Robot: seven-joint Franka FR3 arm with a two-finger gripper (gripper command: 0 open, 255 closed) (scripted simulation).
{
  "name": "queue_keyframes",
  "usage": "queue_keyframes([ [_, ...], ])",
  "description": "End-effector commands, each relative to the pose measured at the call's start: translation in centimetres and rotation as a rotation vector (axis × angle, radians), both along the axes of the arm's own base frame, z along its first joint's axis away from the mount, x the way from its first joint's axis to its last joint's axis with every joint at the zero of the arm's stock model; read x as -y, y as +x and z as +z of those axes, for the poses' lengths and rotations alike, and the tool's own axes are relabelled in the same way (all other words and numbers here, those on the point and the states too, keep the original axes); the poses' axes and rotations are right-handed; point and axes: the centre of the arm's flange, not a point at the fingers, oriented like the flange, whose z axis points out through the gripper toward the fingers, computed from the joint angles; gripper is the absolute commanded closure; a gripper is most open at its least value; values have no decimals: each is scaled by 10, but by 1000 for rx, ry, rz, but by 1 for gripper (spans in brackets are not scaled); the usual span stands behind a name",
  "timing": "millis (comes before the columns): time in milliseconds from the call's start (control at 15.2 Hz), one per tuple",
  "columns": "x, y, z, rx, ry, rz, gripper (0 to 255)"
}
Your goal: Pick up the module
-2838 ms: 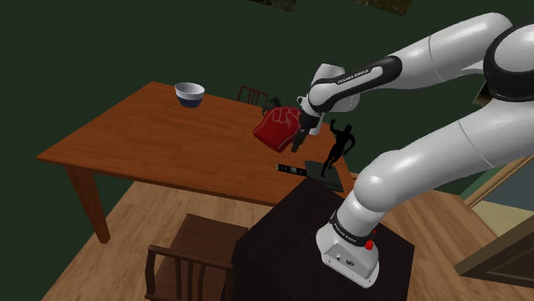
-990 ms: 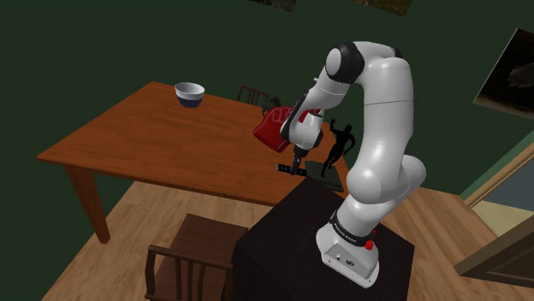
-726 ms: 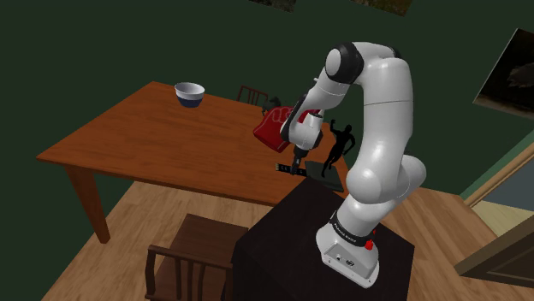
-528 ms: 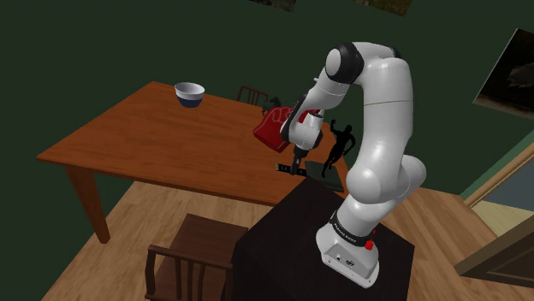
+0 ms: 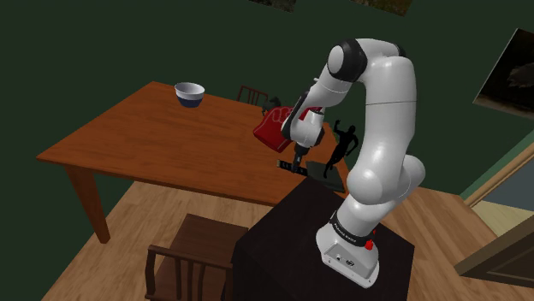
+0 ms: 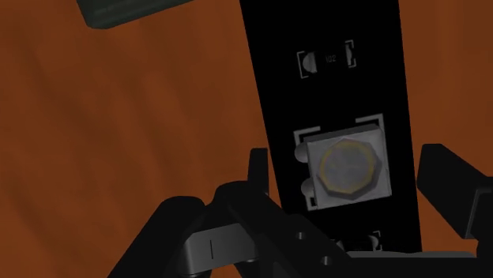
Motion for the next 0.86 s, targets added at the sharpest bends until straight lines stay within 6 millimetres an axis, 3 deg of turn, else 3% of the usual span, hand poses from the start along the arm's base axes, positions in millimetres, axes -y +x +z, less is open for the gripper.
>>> queue_keyframes([
  [0, 0, -1, 10, 0, 0, -1, 255],
  [660, 0, -1, 63, 0, 0, -1, 255],
  [792, 0, -1, 64, 0, 0, -1, 255],
])
